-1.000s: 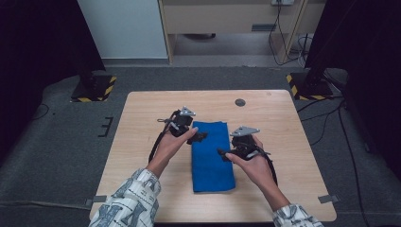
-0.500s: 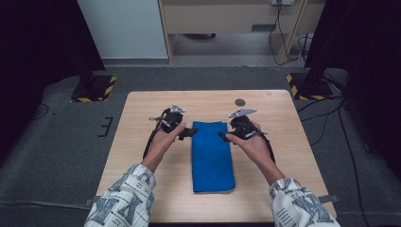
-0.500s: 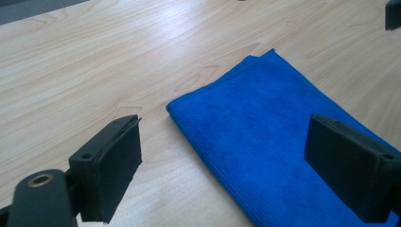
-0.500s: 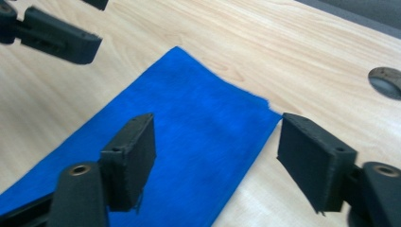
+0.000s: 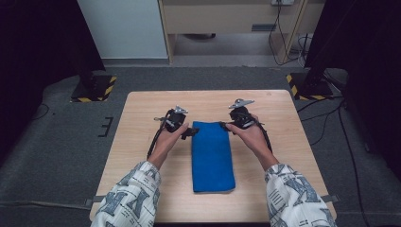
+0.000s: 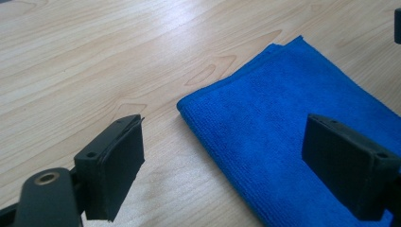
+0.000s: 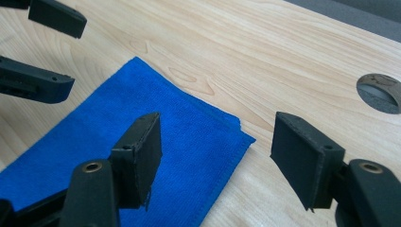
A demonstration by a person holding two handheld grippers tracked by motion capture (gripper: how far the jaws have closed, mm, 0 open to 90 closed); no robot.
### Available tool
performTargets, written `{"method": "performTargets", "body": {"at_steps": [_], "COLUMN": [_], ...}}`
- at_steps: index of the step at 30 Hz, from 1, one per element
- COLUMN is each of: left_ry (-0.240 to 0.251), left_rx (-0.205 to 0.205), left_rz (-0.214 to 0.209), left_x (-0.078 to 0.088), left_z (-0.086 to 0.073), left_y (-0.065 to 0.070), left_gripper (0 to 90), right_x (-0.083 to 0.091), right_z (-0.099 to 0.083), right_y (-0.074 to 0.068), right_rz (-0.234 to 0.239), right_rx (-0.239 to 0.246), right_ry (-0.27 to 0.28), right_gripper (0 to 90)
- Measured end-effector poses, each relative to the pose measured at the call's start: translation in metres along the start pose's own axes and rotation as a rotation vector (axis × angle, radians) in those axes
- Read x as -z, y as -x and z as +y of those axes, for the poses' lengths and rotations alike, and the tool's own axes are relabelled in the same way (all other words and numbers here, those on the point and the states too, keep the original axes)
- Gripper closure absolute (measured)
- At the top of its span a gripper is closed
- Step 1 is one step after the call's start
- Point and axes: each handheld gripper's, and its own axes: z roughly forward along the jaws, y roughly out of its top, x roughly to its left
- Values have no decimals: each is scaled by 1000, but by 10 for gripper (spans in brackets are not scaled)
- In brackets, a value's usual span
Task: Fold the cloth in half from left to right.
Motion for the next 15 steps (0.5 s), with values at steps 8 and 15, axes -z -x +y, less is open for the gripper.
{"method": "performTargets", "body": {"at_steps": [8, 15], "left_ry": [0, -20], "left_rx": [24, 49], "left_rz": [8, 29], "left_x": [-11, -18], "left_z": [-2, -6], "left_y": [-8, -15], "left_gripper": [143, 171], "right_x": [-21, -35], "right_z": [3, 4], "right_y": [5, 13], "right_rz": [18, 26], "right_rx": [17, -6], "right_ry": [-38, -55], "right_gripper": [389, 463]}}
